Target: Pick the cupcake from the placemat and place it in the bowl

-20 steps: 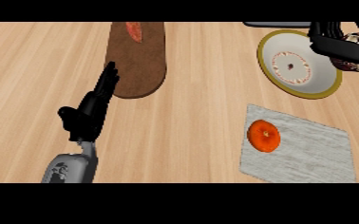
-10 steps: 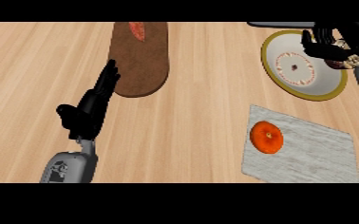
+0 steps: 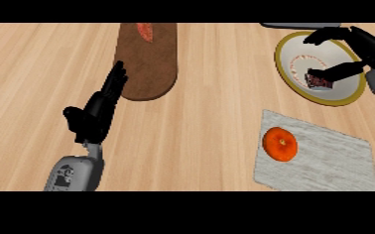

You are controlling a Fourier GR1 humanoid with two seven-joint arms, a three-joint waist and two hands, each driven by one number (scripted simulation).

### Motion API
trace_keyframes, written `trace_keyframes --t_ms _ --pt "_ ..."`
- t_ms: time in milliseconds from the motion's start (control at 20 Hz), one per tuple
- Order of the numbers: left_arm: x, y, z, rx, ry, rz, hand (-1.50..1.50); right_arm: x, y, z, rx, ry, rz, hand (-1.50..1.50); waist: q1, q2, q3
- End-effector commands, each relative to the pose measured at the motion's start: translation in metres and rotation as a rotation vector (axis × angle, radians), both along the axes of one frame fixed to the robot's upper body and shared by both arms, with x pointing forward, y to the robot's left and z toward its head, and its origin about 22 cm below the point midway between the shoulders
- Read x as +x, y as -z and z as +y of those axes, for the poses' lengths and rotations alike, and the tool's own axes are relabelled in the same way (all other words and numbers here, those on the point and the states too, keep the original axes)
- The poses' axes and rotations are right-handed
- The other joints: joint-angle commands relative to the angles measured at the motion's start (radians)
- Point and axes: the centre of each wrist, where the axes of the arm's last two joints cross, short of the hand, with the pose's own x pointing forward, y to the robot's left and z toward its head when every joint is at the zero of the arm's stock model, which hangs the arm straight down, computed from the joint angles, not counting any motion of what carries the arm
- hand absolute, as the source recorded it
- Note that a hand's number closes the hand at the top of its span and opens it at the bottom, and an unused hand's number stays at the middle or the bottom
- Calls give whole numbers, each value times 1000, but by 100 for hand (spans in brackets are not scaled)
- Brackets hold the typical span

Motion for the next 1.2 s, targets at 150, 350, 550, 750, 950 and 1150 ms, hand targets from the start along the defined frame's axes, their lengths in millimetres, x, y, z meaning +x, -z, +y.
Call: trace_keyframes --t_ms 150,350,550,750,950,1150 --pt "-1 -1 -8 -11 2 5 0 0 -4 -13 270 -41 -96 -150 0 0 1" --pt "-1 -3 14 10 -28 0 0 0 -26 -29 381 12 -151 -150 -11 -6 -1" --pt "9 -1 -2 3 -5 -11 0 2 -40 -35 451 43 -49 -150 -17 -5 -1" --pt "-7 2 -8 -7 2 5 0 -24 -47 -80 530 57 -16 -150 -5 -2 1" --pt "-6 3 3 9 -25 -10 0 -43 -52 -106 607 28 37 -150 -13 -3 1" --pt "-7 7 3 6 -29 -5 0 -55 -55 -122 624 9 53 -150 -10 0 2"
